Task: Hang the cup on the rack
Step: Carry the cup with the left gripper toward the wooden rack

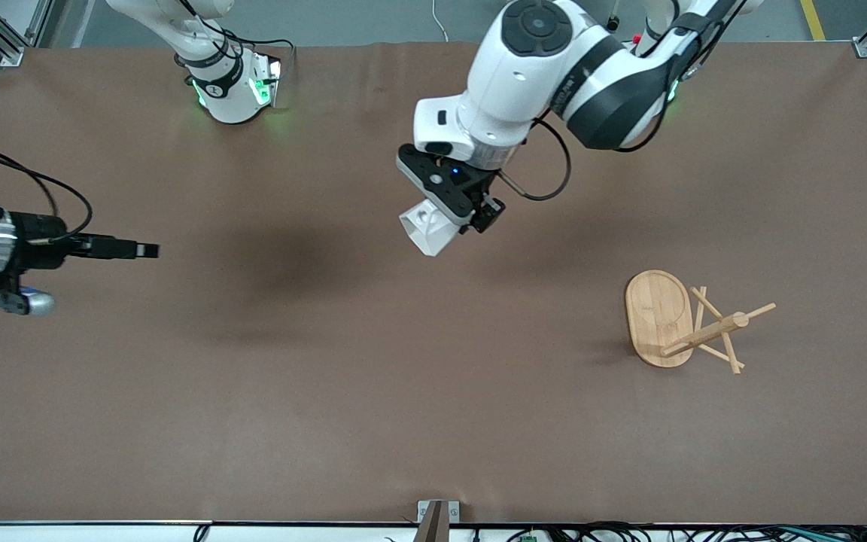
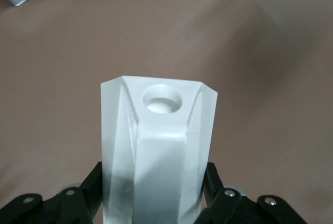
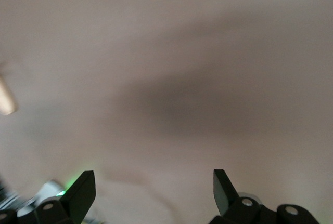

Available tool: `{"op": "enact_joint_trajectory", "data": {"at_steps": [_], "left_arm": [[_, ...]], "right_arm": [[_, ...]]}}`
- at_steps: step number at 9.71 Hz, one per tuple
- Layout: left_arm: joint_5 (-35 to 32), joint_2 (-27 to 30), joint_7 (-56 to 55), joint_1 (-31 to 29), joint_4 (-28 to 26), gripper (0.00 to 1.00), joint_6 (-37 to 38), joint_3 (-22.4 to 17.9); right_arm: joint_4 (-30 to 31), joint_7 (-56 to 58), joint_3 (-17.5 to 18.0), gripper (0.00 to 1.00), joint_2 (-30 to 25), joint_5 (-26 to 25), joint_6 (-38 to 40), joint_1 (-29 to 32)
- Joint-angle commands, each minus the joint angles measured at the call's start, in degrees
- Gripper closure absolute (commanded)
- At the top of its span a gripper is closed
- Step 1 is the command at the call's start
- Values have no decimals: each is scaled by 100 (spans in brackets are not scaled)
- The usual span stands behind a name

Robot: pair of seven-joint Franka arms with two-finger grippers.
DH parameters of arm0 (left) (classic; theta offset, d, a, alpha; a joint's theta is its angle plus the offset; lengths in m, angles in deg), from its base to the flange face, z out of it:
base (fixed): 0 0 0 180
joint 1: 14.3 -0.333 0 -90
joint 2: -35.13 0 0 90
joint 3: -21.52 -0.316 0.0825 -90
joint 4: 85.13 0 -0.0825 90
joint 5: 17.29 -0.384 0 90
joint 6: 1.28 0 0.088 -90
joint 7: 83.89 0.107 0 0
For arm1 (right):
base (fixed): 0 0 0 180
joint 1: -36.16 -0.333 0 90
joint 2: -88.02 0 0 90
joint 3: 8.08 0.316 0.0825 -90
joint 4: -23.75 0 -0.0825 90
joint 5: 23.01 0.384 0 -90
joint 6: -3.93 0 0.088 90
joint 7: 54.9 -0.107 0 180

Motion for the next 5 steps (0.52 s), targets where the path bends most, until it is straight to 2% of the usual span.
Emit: {"op": "enact_joint_trajectory", "data": {"at_steps": [1,3,5], "left_arm": [[-99,50,-518,-283,-46,99,222,8],[-169,121,-1280,-320,-46,99,372,-1],[-169,129,-1732,-398,-46,99,372,-10]], "right_arm": [[9,-139,73,0,-431,-917,-159,16],[-210,-122,125,0,-712,-1698,-81,-28],[-254,-86,135,0,-1151,-1869,399,-72]]}}
